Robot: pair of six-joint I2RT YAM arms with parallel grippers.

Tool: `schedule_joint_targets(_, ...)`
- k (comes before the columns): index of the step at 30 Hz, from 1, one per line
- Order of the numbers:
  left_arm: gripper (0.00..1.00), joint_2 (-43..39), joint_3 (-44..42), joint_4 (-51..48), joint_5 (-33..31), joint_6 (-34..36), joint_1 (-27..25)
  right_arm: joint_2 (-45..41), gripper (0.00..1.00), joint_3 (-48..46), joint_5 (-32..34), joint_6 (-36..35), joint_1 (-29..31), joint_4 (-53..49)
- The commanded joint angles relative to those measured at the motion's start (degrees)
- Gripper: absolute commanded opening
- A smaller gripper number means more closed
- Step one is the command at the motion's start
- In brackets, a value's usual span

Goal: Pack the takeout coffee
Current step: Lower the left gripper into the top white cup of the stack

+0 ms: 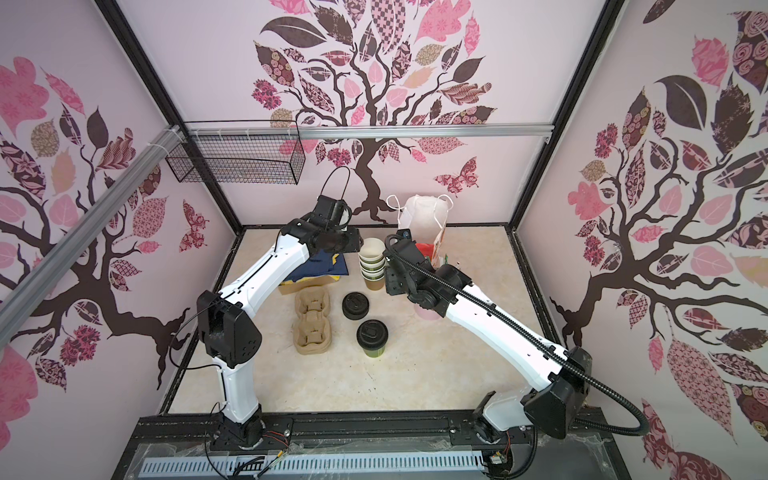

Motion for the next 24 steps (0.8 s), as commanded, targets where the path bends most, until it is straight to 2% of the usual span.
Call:
schedule_joint_targets(1, 0.48, 2.4, 5.8, -4.8, -4.7, 3.1, -1.4, -2.6, 0.66, -0.5, 1.9, 1.3, -0.2, -0.7)
schedule_joint_targets(8, 0.42, 6.1, 10.9, -7.9, -9.6, 4.3, -2.7, -3.4, 0.66, -1.4, 2.8, 1.2, -0.2, -0.6)
schedule_joint_targets(24, 0.27, 9.2, 13.2, -8.0, -10.9, 3.5, -3.6, -4.7, 0.66, -3.1, 3.5, 1.4, -0.2, -0.2)
